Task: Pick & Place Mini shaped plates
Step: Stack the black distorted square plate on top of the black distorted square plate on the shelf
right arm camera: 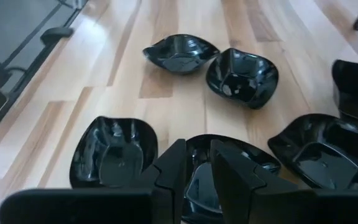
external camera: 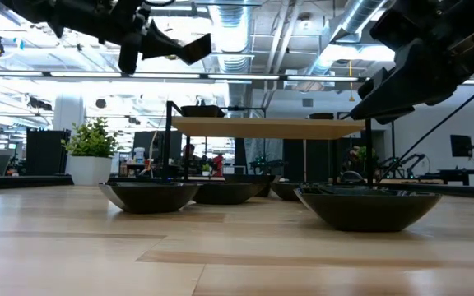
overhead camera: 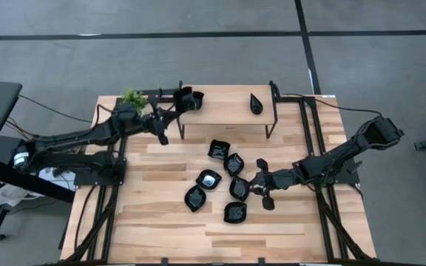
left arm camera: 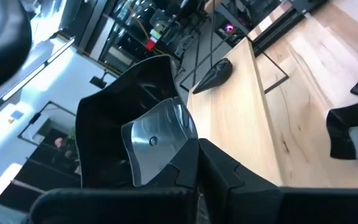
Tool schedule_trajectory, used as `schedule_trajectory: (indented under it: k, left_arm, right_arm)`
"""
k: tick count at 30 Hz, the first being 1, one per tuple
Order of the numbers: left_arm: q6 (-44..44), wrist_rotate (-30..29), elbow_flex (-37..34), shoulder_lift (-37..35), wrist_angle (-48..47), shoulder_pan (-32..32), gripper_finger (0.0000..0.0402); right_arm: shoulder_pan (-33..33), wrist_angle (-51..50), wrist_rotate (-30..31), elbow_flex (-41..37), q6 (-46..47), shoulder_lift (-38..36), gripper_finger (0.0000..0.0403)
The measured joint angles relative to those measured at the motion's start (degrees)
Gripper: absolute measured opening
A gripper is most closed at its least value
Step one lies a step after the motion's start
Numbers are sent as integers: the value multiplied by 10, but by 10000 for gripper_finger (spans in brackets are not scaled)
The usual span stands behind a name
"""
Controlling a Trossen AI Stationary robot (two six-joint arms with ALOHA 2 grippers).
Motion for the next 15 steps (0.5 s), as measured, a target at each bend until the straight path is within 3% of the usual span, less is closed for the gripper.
schedule_trajectory:
  k: [5, 15]
  left_arm:
    - [26, 72, 15, 34, 2, 51, 8]
    - [27, 119, 54, 147, 2, 112, 7]
  right_arm:
    - [1, 0, 14, 0, 32, 0, 70]
    - [25, 5, 80, 0, 70, 0, 70]
